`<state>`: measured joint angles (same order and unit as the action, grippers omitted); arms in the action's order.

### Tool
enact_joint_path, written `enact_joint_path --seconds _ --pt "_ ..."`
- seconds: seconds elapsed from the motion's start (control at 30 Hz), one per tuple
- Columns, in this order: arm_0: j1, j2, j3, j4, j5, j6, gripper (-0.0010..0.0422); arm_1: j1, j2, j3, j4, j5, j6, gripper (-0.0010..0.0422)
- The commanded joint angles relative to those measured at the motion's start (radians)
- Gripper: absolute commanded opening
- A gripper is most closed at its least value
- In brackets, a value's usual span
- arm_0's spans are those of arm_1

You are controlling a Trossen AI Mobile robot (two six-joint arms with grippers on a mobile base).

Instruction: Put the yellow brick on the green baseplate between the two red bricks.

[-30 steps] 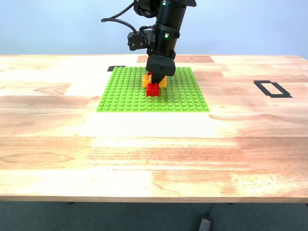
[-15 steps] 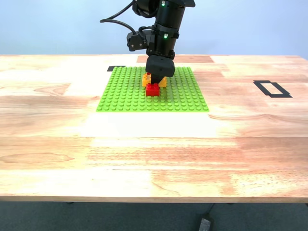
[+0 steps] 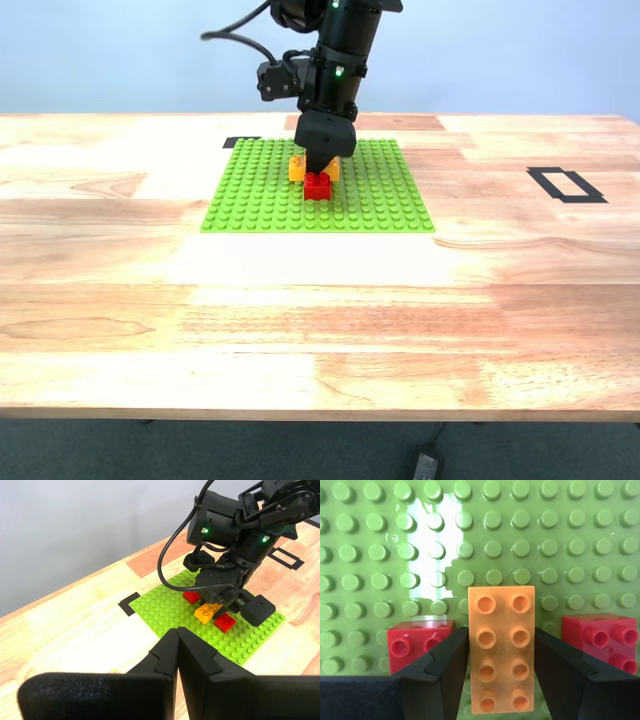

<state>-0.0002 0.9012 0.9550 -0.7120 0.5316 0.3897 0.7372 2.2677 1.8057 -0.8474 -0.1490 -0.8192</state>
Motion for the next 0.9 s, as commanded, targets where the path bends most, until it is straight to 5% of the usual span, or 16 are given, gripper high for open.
enact_joint_path --seconds 0.03,0.5,0.63,0.8,0.9 --pt "0.0 0.0 0.0 0.0 0.0 0.0 0.0 -0.001 -0.027 -0.006 0.004 0.012 0.0 0.0165" --pt "0.0 -0.001 0.0 0.0 0.0 0.0 0.0 -0.005 -0.127 -0.074 0.022 0.052 0.008 0.0154" --pt "0.0 -0.002 0.0 0.0 0.0 0.0 0.0 0.004 -0.12 -0.073 0.025 0.052 0.008 0.0104" --pt "0.0 -0.003 0.0 0.0 0.0 0.0 0.0 0.003 -0.105 -0.073 0.03 0.052 0.03 -0.0007" --pt "0.0 -0.006 0.0 0.0 0.0 0.0 0.0 0.004 -0.098 -0.073 0.037 0.051 0.037 0.0012"
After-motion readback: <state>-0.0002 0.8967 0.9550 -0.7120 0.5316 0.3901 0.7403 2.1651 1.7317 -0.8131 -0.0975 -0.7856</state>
